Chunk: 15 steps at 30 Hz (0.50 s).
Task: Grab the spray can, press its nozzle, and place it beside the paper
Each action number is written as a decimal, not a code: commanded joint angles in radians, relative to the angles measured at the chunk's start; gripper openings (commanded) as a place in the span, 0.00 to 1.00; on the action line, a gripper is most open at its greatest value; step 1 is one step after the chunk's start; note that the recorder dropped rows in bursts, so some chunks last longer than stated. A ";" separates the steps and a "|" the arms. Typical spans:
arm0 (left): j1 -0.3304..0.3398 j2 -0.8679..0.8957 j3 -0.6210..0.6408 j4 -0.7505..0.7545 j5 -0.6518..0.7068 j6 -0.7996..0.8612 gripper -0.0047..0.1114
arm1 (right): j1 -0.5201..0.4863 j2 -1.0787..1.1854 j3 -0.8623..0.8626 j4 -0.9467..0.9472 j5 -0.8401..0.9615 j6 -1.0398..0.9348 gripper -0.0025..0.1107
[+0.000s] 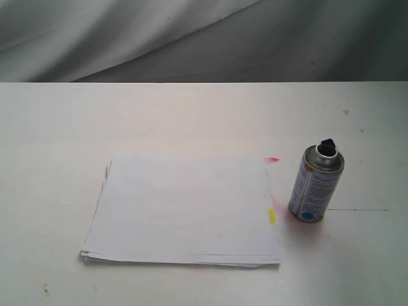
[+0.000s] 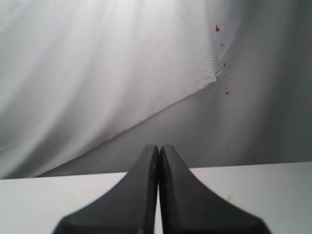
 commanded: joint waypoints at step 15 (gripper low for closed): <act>-0.005 -0.003 0.004 -0.006 -0.001 0.002 0.04 | 0.154 0.237 -0.007 -0.100 -0.173 0.135 0.02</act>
